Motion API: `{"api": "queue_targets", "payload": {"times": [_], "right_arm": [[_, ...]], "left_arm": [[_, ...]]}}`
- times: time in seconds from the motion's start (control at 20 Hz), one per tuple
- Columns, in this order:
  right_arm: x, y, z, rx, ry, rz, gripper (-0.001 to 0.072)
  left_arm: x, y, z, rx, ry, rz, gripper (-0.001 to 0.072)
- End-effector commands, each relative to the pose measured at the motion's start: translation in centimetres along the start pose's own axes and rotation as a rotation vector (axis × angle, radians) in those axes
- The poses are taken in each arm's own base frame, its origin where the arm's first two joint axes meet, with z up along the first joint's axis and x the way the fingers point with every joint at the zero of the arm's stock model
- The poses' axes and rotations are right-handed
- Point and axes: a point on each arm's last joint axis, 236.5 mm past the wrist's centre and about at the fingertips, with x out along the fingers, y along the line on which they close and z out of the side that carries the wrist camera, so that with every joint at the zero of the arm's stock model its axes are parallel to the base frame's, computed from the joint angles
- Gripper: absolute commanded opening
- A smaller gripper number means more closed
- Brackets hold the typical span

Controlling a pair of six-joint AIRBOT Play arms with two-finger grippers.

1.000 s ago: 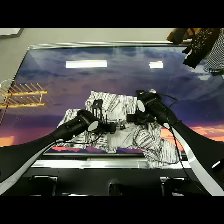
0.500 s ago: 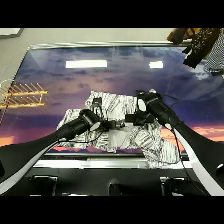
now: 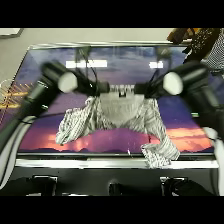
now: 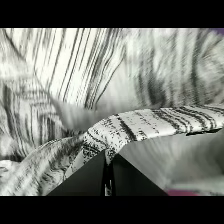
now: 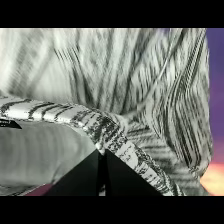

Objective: Fold the clothes and pants, and hang the long-sleeved shirts on hangers.

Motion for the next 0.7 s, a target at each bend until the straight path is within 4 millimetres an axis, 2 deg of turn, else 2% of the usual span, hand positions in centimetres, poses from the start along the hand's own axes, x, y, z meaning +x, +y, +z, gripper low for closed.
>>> {"api": "queue_targets", "payload": {"times": [0.0,0.1,0.2,0.35,0.4,0.5,0.6,0.65], "right_arm": [[-10.6,0.8,5.9,0.022,-0.273,0.115,0.0040],[-16.7,0.9,8.2,0.043,-0.428,0.187,0.0040],[-21.7,0.8,9.3,0.039,-0.549,0.242,0.0040],[-27.0,1.3,10.1,0.047,-0.685,0.341,0.0041],[-28.2,1.8,10.3,0.050,-0.716,0.383,0.0041],[-29.5,2.8,10.2,0.053,-0.739,0.446,0.0041],[-29.1,3.1,10.1,0.053,-0.721,0.455,0.0041],[-28.5,3.1,10.0,0.051,-0.702,0.445,0.0041]], "left_arm": [[-9.8,-0.9,4.2,0.062,-0.136,-0.057,0.0032],[-14.8,-1.4,5.1,0.060,-0.241,-0.116,0.0032],[-19.4,-1.2,5.3,0.051,-0.334,-0.166,0.0032],[-25.4,-0.8,5.4,0.043,-0.460,-0.233,0.0032],[-27.1,-0.9,5.4,0.041,-0.495,-0.261,0.0032],[-29.1,-1.2,5.2,0.027,-0.527,-0.303,0.0032],[-29.1,-1.5,4.9,0.003,-0.512,-0.324,0.0032],[-28.3,-1.5,4.7,-0.015,-0.492,-0.323,0.0032]]}}
